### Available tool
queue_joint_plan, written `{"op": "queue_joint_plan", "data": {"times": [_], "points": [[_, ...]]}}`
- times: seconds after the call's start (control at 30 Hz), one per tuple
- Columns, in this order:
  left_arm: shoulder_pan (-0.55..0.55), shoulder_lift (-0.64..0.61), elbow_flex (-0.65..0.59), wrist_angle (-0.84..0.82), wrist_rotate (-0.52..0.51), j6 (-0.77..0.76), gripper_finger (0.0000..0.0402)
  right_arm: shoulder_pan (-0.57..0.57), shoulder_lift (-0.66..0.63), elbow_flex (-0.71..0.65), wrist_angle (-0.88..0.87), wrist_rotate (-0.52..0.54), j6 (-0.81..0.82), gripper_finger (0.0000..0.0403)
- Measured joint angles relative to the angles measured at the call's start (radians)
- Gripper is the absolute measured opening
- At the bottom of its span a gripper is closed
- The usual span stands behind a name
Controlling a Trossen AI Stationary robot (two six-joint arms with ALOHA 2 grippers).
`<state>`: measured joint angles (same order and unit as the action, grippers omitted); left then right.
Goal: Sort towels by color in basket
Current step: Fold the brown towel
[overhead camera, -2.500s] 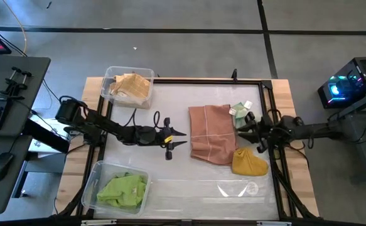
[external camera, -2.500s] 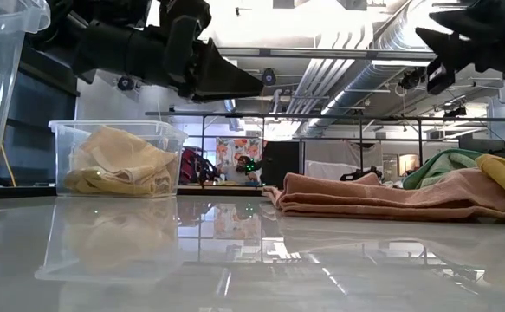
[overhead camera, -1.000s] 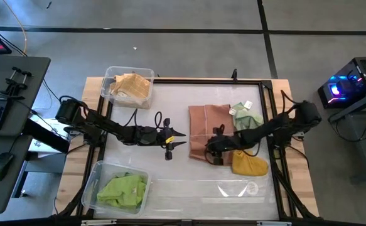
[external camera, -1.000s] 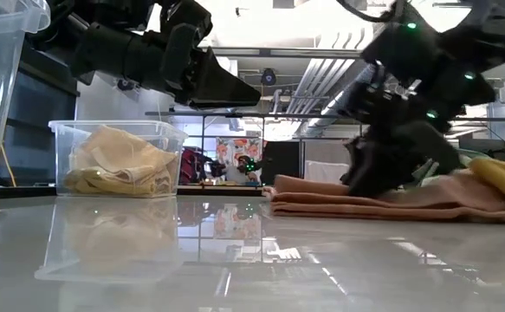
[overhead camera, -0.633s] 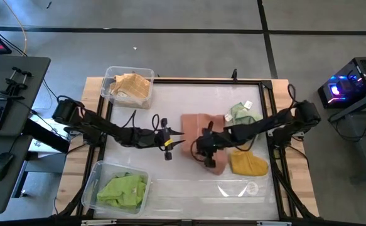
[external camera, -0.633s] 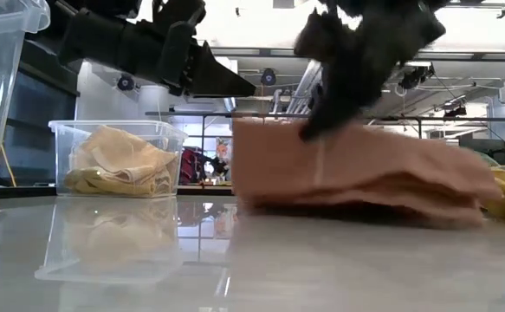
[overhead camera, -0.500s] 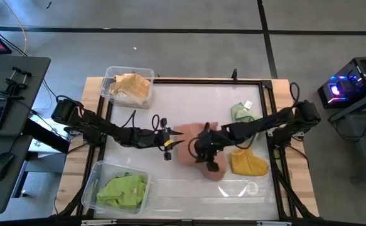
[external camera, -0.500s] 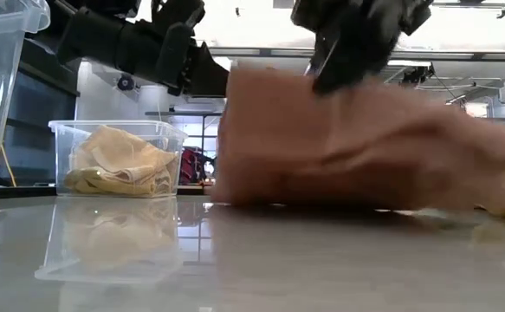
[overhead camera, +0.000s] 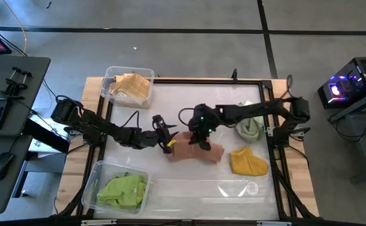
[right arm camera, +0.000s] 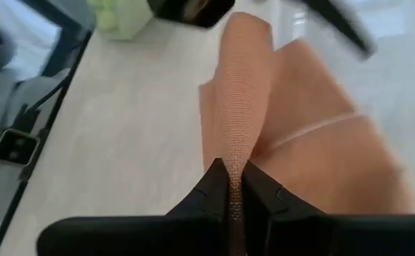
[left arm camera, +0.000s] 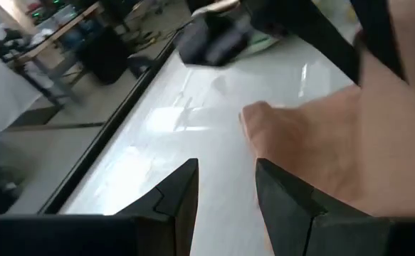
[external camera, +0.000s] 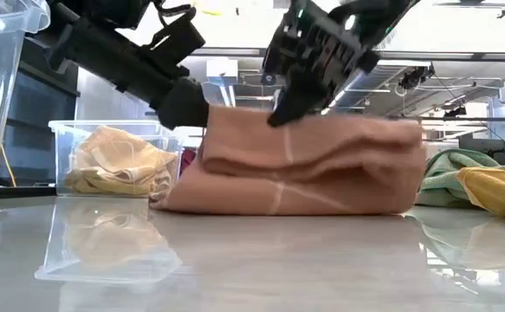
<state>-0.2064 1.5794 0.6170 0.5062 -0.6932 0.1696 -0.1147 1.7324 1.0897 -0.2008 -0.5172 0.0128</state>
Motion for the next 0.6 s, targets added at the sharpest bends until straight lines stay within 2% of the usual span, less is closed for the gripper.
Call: {"op": "queue_joint_plan", "data": {"times": [0.1, 0.2, 0.33, 0.47, 0.6], "points": [[-0.031, -0.052, -0.001, -0.091, -0.039, 0.002, 0.0126, -0.032, 0.062, 0.0, 0.036, -0.078, -0.027, 0.0012], [-0.067, -0.142, -0.001, -0.194, -0.085, -0.002, 0.0126, -0.046, 0.106, 0.0, 0.076, -0.095, -0.054, 0.0013], [-0.089, -0.262, 0.0, -0.352, -0.071, -0.062, 0.0126, -0.04, 0.127, 0.01, 0.085, -0.12, -0.105, 0.0013], [-0.08, -0.33, 0.0, -0.521, -0.019, -0.183, 0.0126, -0.034, 0.117, 0.078, -0.086, -0.121, -0.129, 0.0013], [-0.06, -0.327, 0.0, -0.596, 0.024, -0.25, 0.0126, -0.022, 0.108, 0.197, -0.327, -0.122, -0.193, 0.0013]]}}
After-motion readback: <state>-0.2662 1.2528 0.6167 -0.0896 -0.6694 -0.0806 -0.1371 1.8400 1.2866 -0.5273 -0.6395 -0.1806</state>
